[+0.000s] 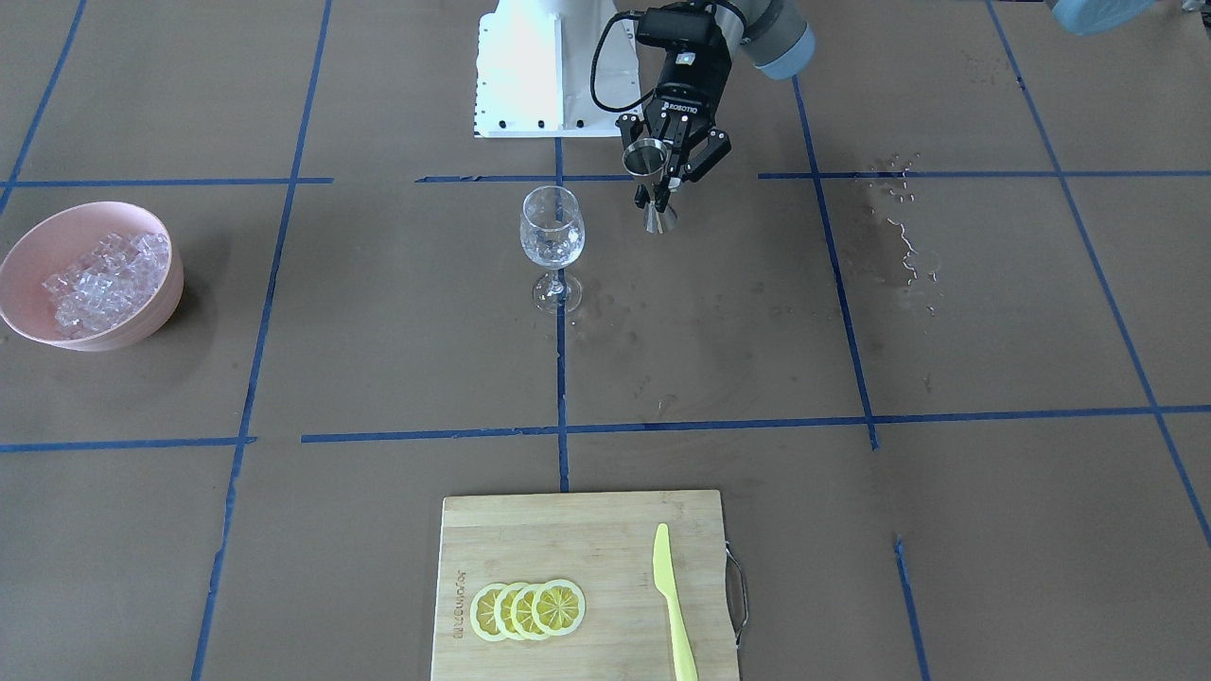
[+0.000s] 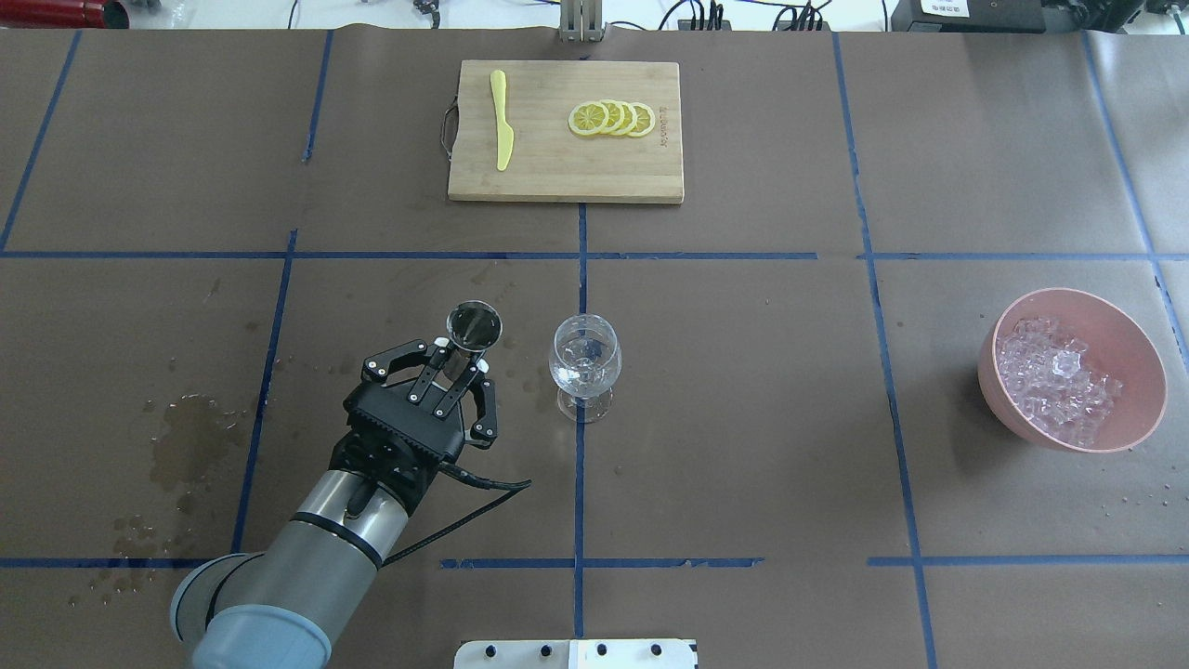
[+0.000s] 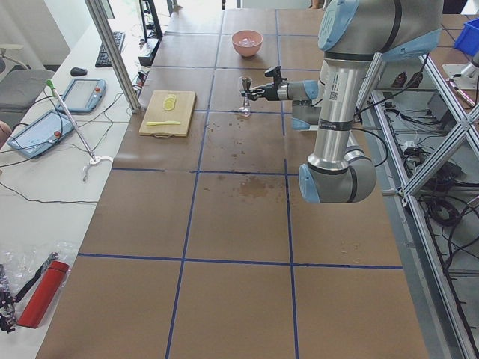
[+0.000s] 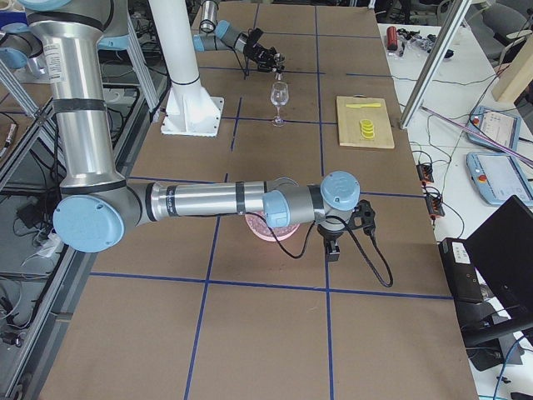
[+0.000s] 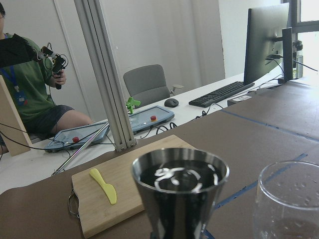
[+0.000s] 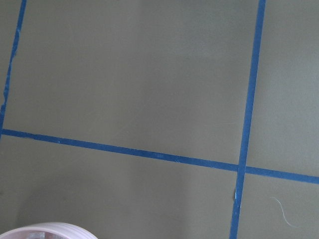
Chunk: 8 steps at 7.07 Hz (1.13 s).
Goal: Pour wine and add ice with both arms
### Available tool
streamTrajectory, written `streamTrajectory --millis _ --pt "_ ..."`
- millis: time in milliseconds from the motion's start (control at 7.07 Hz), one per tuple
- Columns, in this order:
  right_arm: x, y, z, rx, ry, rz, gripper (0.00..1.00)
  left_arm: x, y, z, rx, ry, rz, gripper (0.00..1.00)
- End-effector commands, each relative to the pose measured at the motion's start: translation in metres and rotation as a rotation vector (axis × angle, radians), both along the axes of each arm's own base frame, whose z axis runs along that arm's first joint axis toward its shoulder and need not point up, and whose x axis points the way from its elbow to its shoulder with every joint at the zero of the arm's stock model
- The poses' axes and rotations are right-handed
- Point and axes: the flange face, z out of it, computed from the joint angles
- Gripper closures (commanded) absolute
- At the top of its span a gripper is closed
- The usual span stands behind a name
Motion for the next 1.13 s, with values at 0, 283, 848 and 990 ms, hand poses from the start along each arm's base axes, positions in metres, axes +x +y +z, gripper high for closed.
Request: streamTrajectory --millis 0,283,848,990 --pt "-0.001 -0.001 -0.001 0.001 0.0 -0.002 0.0 0.01 -0.006 -0.02 0.035 -0.185 0.024 1.0" --pt "-0.006 0.0 0.0 -0.001 -0.003 -0.012 0.0 0.018 -0.009 -0.034 0.062 -0.288 0.028 1.0" --pt "-0.013 0.0 0.0 -0.001 -0.006 -0.025 0.0 0.03 -0.022 -0.066 0.15 -0.641 0.037 1.0" --pt "-0.013 -0.001 -0.001 0.002 -0.006 -0.026 0.0 0.029 -0.023 -0.067 0.166 -0.674 0.04 1.0"
